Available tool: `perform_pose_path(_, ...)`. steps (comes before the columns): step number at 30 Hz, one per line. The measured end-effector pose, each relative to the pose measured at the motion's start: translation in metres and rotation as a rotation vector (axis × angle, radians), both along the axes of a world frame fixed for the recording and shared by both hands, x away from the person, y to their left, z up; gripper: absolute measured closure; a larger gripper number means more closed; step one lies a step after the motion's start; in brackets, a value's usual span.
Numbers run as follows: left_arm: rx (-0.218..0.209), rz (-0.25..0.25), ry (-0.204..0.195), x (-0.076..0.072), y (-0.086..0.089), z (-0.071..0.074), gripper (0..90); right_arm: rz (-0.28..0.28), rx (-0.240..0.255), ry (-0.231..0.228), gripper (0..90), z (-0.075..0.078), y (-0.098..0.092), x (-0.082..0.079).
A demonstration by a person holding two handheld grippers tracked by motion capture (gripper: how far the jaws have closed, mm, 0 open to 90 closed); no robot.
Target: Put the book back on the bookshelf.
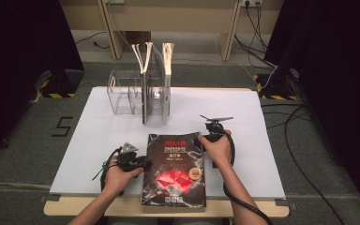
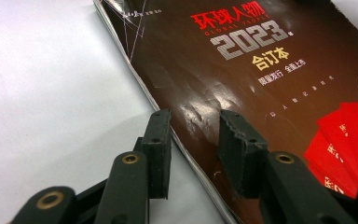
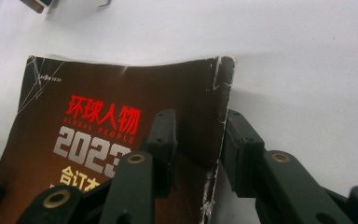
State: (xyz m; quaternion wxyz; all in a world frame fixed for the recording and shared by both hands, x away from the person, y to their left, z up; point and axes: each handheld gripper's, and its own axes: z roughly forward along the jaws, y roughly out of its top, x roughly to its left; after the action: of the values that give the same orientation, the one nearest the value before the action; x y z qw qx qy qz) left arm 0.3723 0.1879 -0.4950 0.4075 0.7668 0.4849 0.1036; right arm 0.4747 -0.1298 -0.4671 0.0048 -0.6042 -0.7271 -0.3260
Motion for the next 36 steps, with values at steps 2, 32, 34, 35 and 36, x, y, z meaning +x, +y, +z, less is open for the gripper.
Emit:
perform_pose_path(2,0.001,0.002,-0.002,0.0,0.0,0.0,63.9,0.003,0.001,0.002,70.9,0.002,0.0,-0.002)
perform_pose_path(32,-0.034,0.024,-0.004,-0.002,0.004,0.003,60.0,0.068,0.126,-0.106,87.4,0.053,0.003,-0.036)
perform_pose_path(34,-0.046,0.037,-0.021,-0.002,0.007,0.007,59.2,0.073,0.141,-0.122,87.5,0.055,0.002,-0.038)
perform_pose_path(35,-0.046,0.037,-0.021,-0.002,0.007,0.007,58.9,0.07,0.148,-0.129,87.5,0.058,0.002,-0.04)
perform_pose_path(36,-0.06,0.051,-0.032,-0.002,0.01,0.011,58.5,0.074,0.148,-0.138,87.5,0.059,0.002,-0.041)
